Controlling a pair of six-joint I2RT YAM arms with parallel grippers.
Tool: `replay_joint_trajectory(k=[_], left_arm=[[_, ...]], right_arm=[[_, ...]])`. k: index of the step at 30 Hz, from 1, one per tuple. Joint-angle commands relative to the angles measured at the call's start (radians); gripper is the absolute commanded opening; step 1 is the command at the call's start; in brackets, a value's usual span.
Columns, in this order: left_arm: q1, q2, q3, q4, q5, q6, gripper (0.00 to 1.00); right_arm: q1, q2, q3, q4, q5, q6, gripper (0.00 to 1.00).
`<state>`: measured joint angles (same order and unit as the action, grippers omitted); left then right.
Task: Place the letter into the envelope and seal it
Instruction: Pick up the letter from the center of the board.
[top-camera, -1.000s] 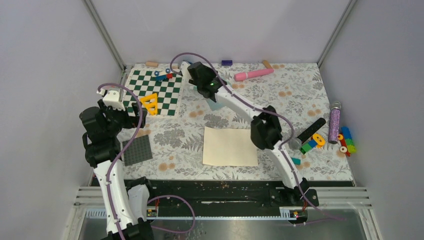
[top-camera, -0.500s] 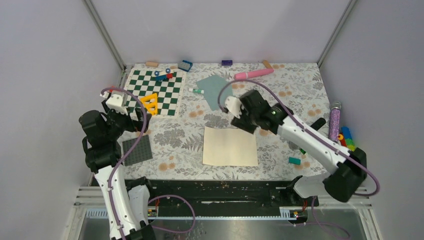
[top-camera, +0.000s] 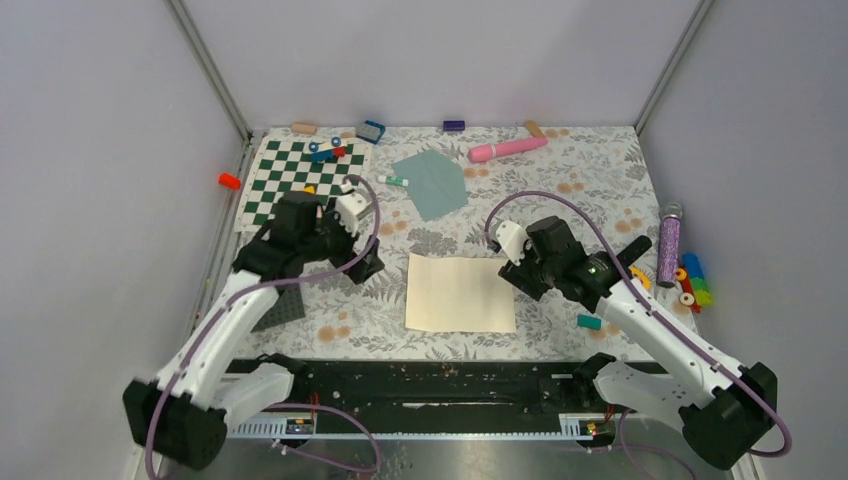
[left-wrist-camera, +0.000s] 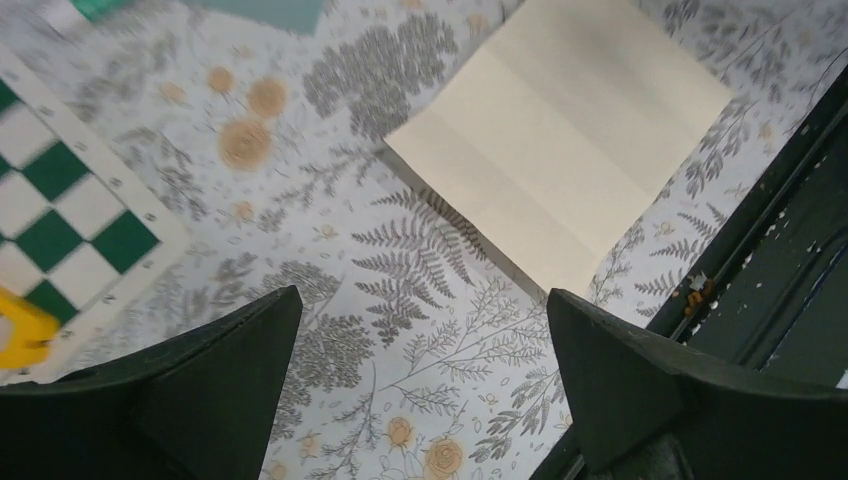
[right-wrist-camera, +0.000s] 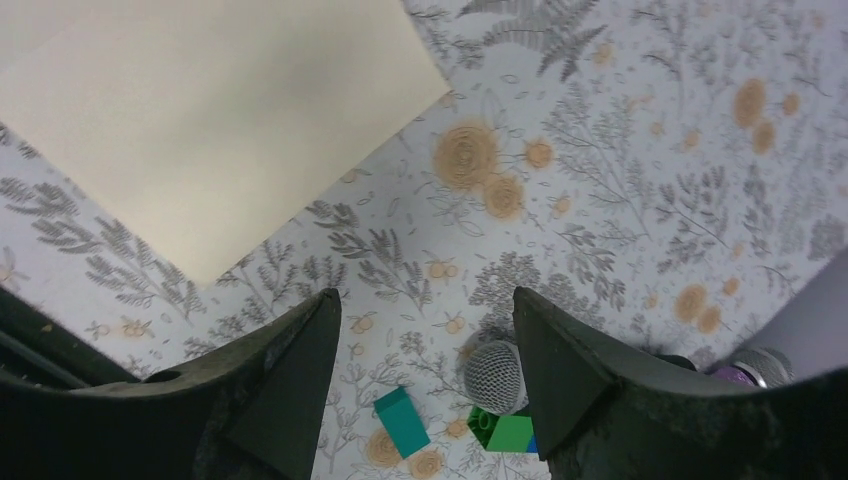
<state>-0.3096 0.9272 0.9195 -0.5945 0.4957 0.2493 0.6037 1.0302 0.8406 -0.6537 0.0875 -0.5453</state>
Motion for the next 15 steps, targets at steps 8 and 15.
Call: replay_joint_trajectory(k=[8,15], left_arm=[[-0.052,0.537,0.18,-0.021,0.026,-0.093,0.99],[-0.06,0.702,0.166,0.045,0.129,-0.156,0.99]], right_arm=[[-0.024,-0.062,-0.082,0.214,0.216,-0.026,0.71],[-0.025,-0.058,-0.087,0.232,0.232,-0.032,0.71]])
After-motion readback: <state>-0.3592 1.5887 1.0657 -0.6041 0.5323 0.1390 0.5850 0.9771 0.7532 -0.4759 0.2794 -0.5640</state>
